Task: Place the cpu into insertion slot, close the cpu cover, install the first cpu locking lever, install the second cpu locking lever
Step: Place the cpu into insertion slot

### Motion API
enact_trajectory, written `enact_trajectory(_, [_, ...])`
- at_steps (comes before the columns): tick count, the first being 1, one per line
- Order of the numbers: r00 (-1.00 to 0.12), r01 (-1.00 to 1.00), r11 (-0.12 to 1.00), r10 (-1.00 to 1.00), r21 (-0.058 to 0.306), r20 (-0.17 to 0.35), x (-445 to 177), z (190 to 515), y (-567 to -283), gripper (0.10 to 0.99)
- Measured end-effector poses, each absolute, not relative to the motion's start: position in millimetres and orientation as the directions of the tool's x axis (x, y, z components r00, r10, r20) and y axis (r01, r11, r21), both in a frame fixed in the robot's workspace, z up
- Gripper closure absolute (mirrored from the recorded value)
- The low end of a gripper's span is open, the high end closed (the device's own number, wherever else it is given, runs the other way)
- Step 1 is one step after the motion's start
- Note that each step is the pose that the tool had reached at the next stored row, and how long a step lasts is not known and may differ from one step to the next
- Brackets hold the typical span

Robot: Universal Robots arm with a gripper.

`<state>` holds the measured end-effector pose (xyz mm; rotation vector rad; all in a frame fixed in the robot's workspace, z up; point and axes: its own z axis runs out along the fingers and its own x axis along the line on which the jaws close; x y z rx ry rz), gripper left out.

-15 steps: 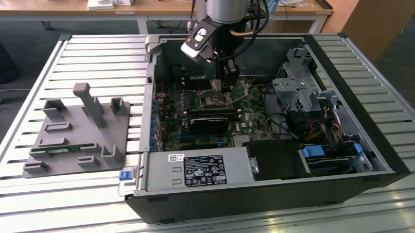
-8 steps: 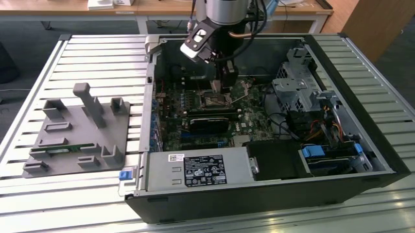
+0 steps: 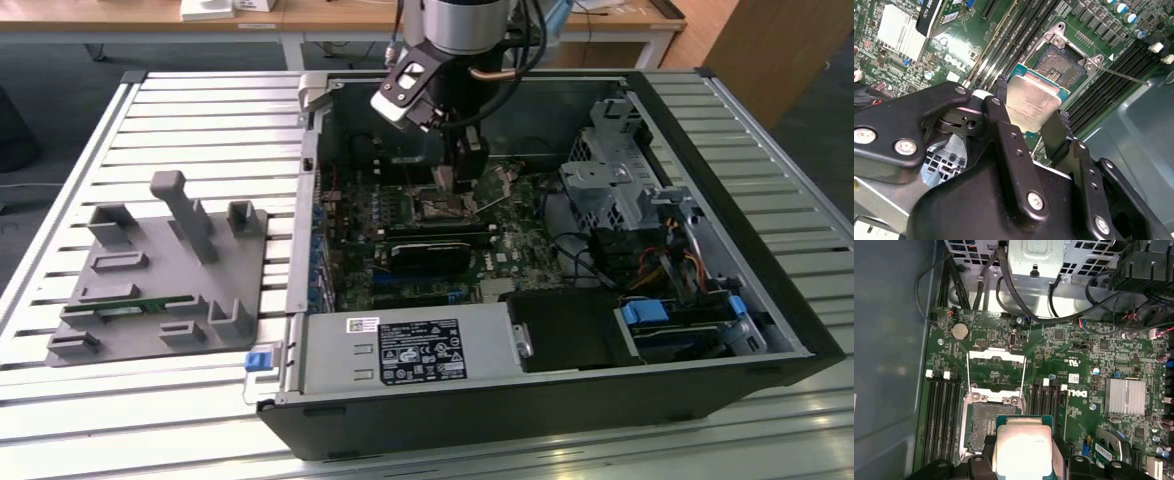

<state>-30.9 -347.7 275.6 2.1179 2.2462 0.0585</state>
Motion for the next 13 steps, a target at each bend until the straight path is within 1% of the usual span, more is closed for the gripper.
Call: enact_trajectory(13, [-0.058, 0.996, 0.059, 0.998, 0.064, -0.013, -31.0, 268.7, -346.5, 0.561])
